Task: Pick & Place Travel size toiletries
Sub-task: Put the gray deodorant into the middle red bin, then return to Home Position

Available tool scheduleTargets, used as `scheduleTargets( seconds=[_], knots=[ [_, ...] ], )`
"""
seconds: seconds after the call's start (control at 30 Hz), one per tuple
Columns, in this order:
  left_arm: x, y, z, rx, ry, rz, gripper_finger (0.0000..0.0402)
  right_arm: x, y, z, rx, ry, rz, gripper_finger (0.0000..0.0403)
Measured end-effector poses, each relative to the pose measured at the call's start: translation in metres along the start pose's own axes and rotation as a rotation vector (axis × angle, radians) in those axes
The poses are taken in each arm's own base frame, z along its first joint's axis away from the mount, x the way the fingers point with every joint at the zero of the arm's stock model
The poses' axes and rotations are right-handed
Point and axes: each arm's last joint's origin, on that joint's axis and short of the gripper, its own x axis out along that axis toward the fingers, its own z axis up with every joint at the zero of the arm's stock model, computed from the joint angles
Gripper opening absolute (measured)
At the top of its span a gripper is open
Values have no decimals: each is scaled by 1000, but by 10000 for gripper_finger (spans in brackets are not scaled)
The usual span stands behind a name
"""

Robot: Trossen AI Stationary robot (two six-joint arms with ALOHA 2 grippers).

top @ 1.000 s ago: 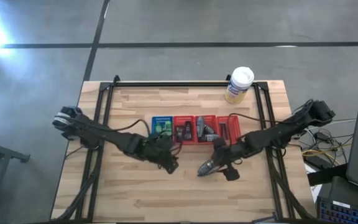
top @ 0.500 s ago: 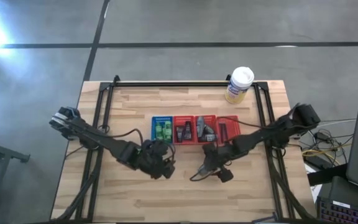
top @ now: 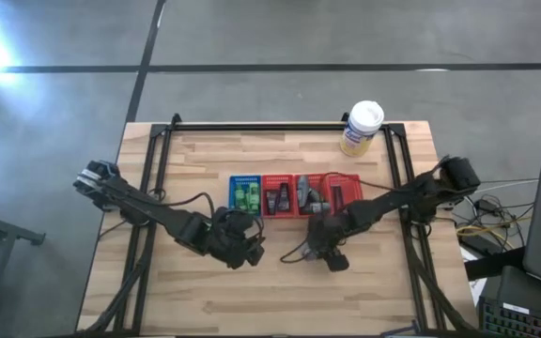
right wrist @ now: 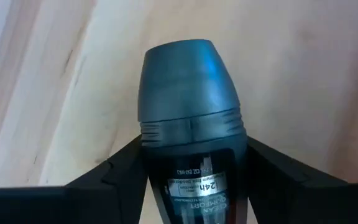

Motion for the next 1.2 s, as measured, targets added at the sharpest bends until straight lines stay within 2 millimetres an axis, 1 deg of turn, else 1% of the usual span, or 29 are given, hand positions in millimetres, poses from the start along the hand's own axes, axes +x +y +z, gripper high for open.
scheduleTargets(
  seconds=[0.1,0.2,0.27,0.3,0.37,0.4,0.47,0.53,0.6,0.67,0.8,0.87,0.93,1.03,1.2],
  knots=[
    [-6,3,6,12,-31,3,287,-25,0,0,72,-26,-76,206],
    [-12,7,13,26,-61,10,287,-61,1,0,225,-132,-146,206],
    [-15,11,18,32,-83,21,287,-87,-2,0,421,-251,-217,206],
    [-16,13,20,32,-95,28,287,-99,-6,-3,567,-310,-266,206],
    [-19,17,25,39,-116,51,287,-114,-20,-10,861,-425,-349,213],
    [-19,19,27,47,-123,60,287,-118,-28,-14,977,-479,-371,217],
    [-19,22,32,56,-145,74,287,-119,-46,-22,1132,-555,-401,221],
    [-18,25,35,71,-149,90,287,-114,-62,-27,1219,-584,-403,222],
    [-16,27,38,81,-150,94,287,-105,-75,-29,1256,-551,-348,223],
    [-15,29,39,95,-125,83,287,-96,-83,-30,1264,-500,-315,223],
    [-16,29,41,141,-44,3,287,-85,-86,-30,1286,-434,-329,238],
    [-17,25,43,184,-35,-51,287,-85,-86,-29,1288,-432,-330,254],
    [-15,22,47,225,-48,-123,286,-90,-85,-26,1283,-458,-326,270],
    [-8,21,56,234,-78,-265,286,-99,-83,-25,1280,-500,-340,293],
    [12,34,66,236,-111,-431,286,-118,-77,-31,1310,-576,-413,326]
  ],
)
